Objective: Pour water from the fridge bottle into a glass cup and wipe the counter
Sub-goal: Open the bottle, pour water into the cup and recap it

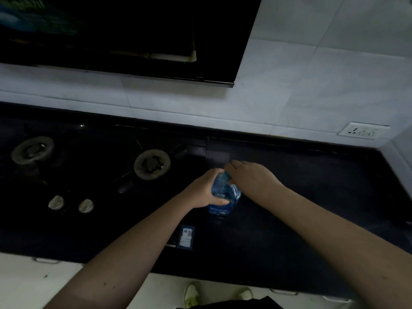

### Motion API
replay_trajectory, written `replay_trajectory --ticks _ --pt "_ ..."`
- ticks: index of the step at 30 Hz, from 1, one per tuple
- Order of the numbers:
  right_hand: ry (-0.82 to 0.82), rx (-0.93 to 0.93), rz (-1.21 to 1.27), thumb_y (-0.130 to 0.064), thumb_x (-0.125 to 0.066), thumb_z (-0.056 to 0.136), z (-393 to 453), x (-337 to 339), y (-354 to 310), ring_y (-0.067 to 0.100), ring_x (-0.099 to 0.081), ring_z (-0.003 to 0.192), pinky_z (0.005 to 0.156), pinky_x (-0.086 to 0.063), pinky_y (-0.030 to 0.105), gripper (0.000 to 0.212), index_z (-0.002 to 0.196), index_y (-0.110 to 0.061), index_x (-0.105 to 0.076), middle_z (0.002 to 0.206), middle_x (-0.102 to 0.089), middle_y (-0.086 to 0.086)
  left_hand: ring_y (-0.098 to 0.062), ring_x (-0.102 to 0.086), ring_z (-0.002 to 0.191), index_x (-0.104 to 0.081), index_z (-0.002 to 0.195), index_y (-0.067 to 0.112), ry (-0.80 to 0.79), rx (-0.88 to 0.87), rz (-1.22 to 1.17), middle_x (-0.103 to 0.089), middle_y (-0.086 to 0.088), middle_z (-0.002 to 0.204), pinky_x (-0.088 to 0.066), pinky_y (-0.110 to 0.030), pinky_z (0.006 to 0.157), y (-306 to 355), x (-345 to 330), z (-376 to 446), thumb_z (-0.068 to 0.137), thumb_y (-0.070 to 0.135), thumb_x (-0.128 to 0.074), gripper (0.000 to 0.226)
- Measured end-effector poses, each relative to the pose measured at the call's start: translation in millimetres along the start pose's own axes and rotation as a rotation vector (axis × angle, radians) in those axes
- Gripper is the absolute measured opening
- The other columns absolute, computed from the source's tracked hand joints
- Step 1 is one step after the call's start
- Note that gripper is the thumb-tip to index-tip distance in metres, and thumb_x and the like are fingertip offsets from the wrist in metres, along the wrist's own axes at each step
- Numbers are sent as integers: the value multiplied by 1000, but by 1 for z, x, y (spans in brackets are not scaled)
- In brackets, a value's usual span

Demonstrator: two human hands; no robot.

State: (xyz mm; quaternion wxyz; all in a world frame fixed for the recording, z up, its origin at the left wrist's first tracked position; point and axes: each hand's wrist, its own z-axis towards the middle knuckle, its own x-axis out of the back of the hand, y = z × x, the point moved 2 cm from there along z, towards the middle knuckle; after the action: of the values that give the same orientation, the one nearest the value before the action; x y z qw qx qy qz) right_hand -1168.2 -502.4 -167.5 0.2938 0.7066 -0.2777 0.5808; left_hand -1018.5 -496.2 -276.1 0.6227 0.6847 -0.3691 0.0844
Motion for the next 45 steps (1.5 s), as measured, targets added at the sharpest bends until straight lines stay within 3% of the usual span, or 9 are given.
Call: replay_trajectory --ticks 6,11,18,24,28,33,36,41,45 --pt "1 -96 -86 -42 -35 103 6 1 -3 25 -63 90 66 -48 35 37 117 -12 -51 108 -61 5 -8 -54 115 -31 143 29 -4 -23 -5 -47 10 134 -49 -37 99 2 1 -1 71 40 -85 91" --pt "-74 -289 -127 -54 -23 100 17 6 -7 15 -48 53 48 -36 26 58 65 -17 -50 64 -52 -3 -4 -54 114 -36 138 30 -38 -20 -22 -49 12 131 -49 -37 100 -2 1 1 71 38 -85 83" --pt "68 82 -162 -36 -22 103 2 2 2 28 -62 92 77 -46 37 44 120 -8 -52 112 -60 10 -8 -54 113 -31 142 30 -75 -12 -19 -50 9 129 -49 -35 99 1 6 3 71 37 -86 90" --pt "22 -17 -138 -26 -33 104 8 4 -10 25 -56 111 90 -42 32 32 128 -8 -44 126 -54 10 -8 -56 111 -34 138 30 -62 -15 -8 -51 10 127 -50 -37 98 -4 4 5 69 40 -86 88" --pt "12 -32 -197 -31 -30 105 7 2 -9 25 -58 106 85 -42 32 34 125 -9 -47 122 -57 10 -7 -55 112 -31 142 30 -64 -24 -9 -50 10 130 -50 -37 99 -5 3 5 70 39 -86 91" --pt "-31 -174 -175 -38 -27 105 10 7 -12 23 -62 81 61 -45 32 40 109 -10 -55 97 -63 5 -8 -52 118 -29 145 30 -61 -23 11 -47 9 136 -48 -37 102 -4 3 5 70 41 -86 95" --pt "-67 -200 -241 -27 -36 105 11 9 -20 20 -59 72 47 -36 28 27 114 -12 -57 79 -49 -1 -8 -53 116 -30 143 31 -59 -17 15 -48 10 134 -49 -39 101 -5 3 5 69 41 -86 93" --pt "-13 -279 -210 -26 -35 106 8 9 -26 20 -63 75 50 -36 26 28 118 -17 -58 91 -60 1 -9 -52 119 -28 142 36 -55 -9 32 -47 10 136 -49 -40 100 -5 3 5 64 53 -82 96" --pt "9 -376 -130 -40 -29 105 7 8 -27 18 -55 66 53 -36 29 40 108 -14 -59 93 -64 3 -8 -53 117 -31 141 32 -58 -12 36 -47 10 134 -49 -39 100 -3 3 4 69 43 -85 91"
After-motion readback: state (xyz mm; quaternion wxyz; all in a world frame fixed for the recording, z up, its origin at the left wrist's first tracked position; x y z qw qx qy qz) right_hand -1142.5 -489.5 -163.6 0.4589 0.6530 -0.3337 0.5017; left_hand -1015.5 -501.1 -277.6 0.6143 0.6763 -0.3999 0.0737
